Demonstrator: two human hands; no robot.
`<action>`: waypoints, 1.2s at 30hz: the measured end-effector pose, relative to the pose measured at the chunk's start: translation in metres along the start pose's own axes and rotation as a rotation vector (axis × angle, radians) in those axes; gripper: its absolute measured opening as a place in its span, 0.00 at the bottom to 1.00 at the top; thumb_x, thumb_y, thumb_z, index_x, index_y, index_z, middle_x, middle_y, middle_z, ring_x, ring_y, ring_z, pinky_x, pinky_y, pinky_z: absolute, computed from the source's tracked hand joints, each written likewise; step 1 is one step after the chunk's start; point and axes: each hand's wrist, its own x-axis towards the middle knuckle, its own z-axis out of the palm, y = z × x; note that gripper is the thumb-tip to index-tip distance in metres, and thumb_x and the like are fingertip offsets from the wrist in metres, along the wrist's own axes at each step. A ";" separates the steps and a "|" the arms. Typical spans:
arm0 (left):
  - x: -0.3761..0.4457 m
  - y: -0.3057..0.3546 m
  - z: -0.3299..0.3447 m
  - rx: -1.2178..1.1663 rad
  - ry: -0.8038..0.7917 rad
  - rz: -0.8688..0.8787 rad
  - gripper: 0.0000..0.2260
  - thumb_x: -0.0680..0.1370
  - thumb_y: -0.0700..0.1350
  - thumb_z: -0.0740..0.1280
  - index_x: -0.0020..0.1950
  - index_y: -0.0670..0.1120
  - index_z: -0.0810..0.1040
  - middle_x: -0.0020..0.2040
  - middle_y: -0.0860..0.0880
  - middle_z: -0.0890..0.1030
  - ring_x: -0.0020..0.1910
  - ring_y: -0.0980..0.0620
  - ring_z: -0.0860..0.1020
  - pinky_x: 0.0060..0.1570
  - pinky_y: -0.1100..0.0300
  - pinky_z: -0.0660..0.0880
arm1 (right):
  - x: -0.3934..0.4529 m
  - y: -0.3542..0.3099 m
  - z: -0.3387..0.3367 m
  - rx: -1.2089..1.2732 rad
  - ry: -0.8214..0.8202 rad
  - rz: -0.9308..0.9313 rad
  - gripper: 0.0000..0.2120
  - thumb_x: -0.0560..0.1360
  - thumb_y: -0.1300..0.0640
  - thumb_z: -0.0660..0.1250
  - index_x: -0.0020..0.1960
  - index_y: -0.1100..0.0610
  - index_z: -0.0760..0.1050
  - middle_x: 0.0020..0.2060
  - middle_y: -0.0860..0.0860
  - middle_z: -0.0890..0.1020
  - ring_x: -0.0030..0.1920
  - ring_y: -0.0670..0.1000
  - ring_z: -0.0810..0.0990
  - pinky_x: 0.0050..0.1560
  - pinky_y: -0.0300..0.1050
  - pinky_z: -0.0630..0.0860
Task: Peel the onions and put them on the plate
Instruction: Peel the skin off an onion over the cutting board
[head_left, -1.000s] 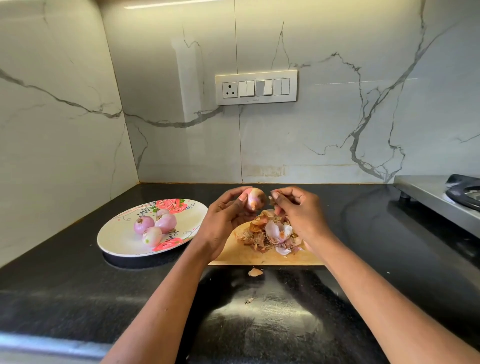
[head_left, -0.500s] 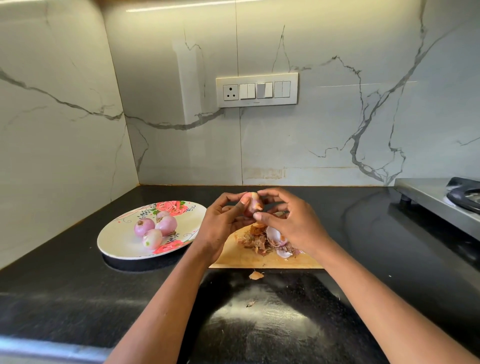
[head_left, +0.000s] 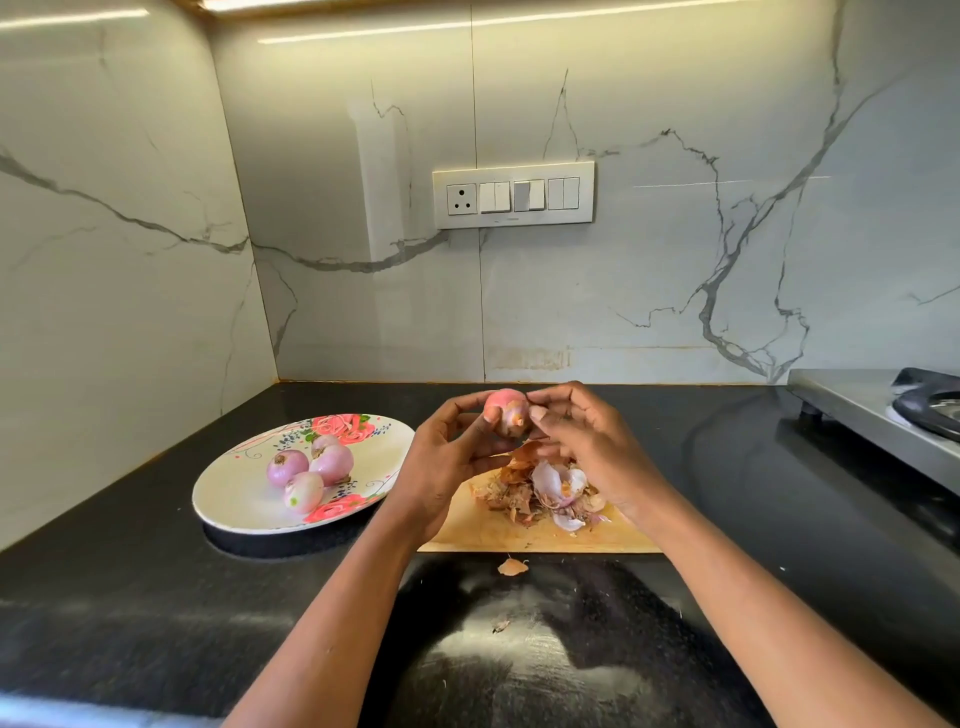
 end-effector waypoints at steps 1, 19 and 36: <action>0.000 0.000 0.000 -0.012 0.004 -0.003 0.19 0.76 0.47 0.70 0.66 0.43 0.76 0.58 0.39 0.83 0.54 0.39 0.85 0.53 0.51 0.83 | 0.000 0.000 0.000 0.006 0.013 0.002 0.09 0.78 0.53 0.71 0.58 0.53 0.79 0.53 0.52 0.84 0.53 0.55 0.85 0.52 0.46 0.83; -0.003 0.002 0.006 0.168 -0.041 0.146 0.23 0.72 0.45 0.75 0.67 0.46 0.80 0.59 0.47 0.84 0.58 0.54 0.83 0.53 0.62 0.79 | -0.003 0.005 0.007 0.111 0.100 0.002 0.12 0.75 0.51 0.72 0.56 0.55 0.83 0.48 0.55 0.87 0.50 0.55 0.86 0.52 0.51 0.84; -0.002 -0.004 0.007 0.041 -0.065 0.098 0.20 0.76 0.45 0.71 0.67 0.41 0.76 0.58 0.36 0.82 0.56 0.42 0.84 0.57 0.53 0.81 | -0.005 0.008 0.016 0.126 0.177 0.003 0.12 0.75 0.49 0.72 0.57 0.48 0.84 0.47 0.50 0.87 0.39 0.46 0.84 0.41 0.42 0.80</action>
